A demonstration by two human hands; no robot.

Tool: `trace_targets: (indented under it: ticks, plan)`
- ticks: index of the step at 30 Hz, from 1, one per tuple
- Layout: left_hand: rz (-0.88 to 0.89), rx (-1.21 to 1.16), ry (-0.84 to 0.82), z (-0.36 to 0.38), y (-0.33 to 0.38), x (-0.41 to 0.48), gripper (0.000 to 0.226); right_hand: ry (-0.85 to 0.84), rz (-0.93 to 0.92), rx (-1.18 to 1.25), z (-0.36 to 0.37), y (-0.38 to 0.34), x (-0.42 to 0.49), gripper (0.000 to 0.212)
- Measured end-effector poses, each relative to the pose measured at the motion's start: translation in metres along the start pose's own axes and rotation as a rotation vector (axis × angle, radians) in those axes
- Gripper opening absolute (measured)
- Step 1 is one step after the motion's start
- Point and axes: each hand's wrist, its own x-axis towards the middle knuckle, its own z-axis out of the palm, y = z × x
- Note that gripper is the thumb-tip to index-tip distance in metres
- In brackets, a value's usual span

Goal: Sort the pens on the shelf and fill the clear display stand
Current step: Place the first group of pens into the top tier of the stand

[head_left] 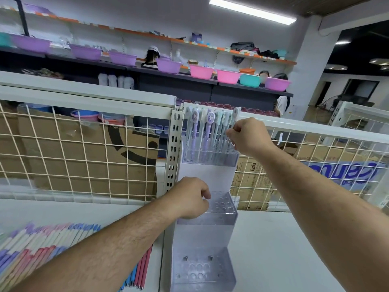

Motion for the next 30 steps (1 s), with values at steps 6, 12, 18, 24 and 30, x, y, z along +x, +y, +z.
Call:
trace_targets:
  ticks: [6, 12, 18, 24, 30]
  plan:
    - [0.003, -0.011, -0.013, 0.001, -0.001, 0.000, 0.026, -0.089, -0.017, -0.128, 0.006, -0.002, 0.000, 0.037]
    - [0.016, -0.015, -0.016, 0.001, -0.004, 0.000, 0.027, -0.039, 0.036, -0.112, 0.008, 0.004, -0.013, 0.034]
    - [0.017, -0.074, 0.012, -0.002, -0.004, 0.001, 0.029, -0.069, 0.024, -0.143, 0.012, 0.010, -0.057, 0.021]
    - [0.071, -0.067, 0.115, -0.011, -0.006, -0.005, 0.031, -0.179, 0.041, -0.212, 0.022, 0.014, -0.102, 0.035]
    - [0.074, 0.043, 0.132, -0.017, -0.018, -0.033, 0.036, -0.216, 0.040, -0.190, 0.031, 0.012, -0.130, 0.038]
